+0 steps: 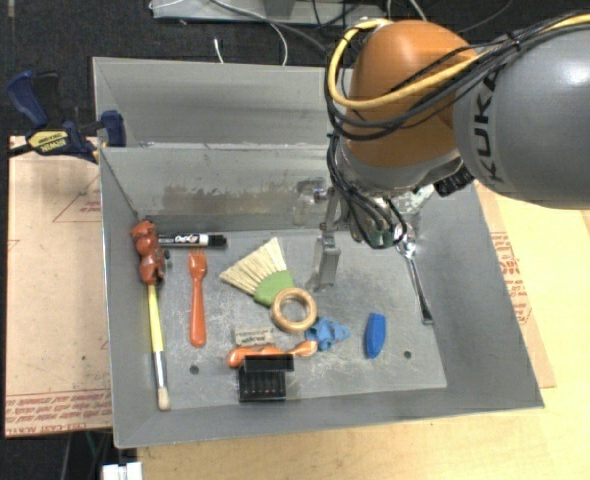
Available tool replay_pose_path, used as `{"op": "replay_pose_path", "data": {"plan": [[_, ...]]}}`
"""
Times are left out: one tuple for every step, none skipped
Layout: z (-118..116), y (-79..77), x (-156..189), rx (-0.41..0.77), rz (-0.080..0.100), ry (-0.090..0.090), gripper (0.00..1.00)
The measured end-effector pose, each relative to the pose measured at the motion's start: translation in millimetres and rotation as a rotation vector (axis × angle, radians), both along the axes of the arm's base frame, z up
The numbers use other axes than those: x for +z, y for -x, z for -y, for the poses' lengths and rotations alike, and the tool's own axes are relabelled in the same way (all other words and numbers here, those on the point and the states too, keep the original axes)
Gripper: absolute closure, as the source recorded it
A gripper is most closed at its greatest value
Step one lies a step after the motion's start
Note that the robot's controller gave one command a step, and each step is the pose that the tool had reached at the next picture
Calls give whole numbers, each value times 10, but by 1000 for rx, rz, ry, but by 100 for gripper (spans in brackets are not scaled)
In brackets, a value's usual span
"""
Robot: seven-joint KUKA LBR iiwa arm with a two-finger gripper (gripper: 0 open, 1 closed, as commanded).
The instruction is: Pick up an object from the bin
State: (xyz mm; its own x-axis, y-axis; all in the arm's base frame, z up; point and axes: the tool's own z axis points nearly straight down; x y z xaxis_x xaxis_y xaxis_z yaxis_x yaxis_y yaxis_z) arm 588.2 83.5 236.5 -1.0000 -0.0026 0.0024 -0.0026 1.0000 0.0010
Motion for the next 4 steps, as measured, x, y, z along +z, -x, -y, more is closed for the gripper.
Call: {"op": "replay_pose_path", "data": {"plan": [[5, -10, 18, -2, 4, 0, 0], [35, 107, -631, -180, 6, -1, 0], [-29, 267, -768, -358, 10, -3, 0], [237, 621, -853, -419, 0, 0, 0]]}}
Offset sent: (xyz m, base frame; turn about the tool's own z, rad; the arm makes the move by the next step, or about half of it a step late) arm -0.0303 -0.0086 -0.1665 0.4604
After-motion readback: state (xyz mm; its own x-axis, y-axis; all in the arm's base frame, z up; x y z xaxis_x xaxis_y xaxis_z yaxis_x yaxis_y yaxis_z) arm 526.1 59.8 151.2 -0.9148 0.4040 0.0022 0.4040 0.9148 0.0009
